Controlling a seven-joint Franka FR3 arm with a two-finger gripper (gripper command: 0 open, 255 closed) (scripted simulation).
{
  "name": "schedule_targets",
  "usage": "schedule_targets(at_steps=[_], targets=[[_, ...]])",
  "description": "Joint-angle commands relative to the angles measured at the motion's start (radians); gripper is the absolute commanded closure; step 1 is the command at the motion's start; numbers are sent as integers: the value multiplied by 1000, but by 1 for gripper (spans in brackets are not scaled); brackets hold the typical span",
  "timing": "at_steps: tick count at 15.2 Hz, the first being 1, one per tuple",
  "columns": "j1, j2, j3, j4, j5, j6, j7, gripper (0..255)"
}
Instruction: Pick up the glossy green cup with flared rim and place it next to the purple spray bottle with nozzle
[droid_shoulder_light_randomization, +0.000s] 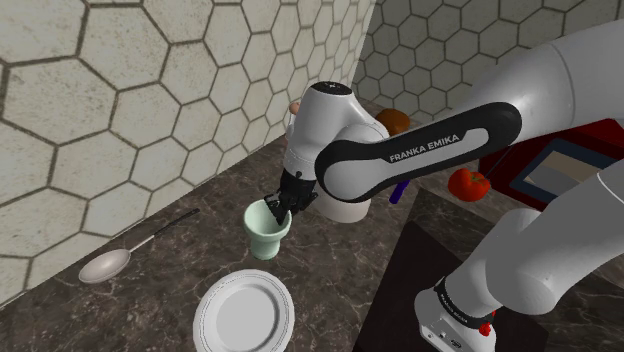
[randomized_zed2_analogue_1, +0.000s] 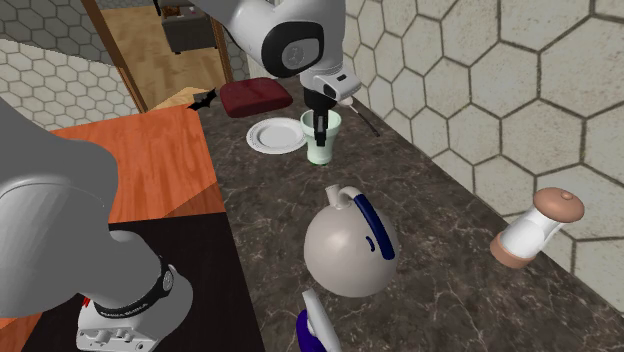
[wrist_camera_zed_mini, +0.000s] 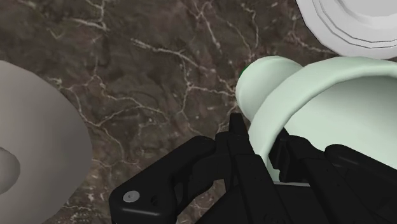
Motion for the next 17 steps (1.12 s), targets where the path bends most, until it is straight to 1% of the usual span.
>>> schedule_targets(at_steps=[1, 7, 17], targets=[[0, 0, 0, 0, 0, 0, 0, 255], [0, 0, 0, 0, 0, 0, 0, 255], [1, -79, -16, 70, 16, -146, -7, 255]])
